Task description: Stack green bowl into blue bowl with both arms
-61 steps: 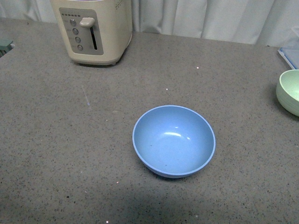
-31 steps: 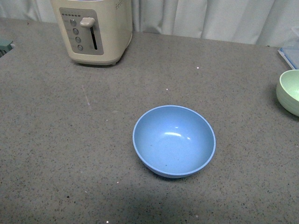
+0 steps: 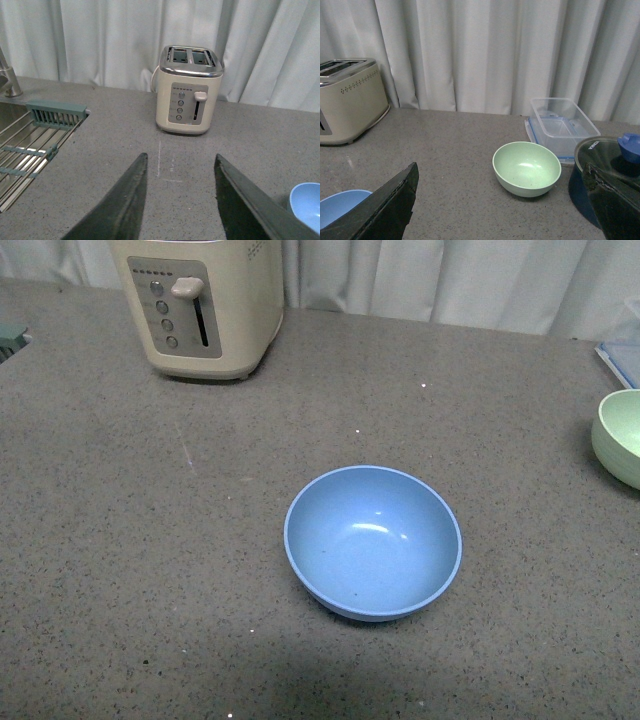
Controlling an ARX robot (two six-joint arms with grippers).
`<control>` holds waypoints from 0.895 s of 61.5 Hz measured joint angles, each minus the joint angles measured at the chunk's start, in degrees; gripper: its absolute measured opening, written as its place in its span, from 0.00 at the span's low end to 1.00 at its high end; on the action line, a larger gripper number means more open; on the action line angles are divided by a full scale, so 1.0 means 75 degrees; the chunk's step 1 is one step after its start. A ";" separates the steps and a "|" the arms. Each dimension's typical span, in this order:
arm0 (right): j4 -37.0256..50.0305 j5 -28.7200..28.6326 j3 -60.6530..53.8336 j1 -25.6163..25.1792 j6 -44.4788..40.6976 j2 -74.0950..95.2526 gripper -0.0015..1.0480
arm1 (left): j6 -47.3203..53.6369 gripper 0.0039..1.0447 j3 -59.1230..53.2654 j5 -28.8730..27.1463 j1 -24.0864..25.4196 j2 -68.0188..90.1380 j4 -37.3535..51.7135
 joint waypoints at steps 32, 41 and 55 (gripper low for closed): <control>0.2072 -0.1623 0.2964 -0.1198 -0.1967 0.8880 0.91 | 0.0020 0.94 0.0000 -0.0017 0.0000 -0.0009 -0.0006; 0.1419 -0.2043 0.3975 -0.1239 -0.2926 1.0389 0.91 | 0.0020 0.94 0.0000 0.0000 0.0000 -0.0009 -0.0009; 0.0799 -0.2107 0.5374 -0.1271 -0.4252 1.2088 0.91 | 0.0023 0.94 0.0000 -0.0003 0.0000 -0.0009 -0.0009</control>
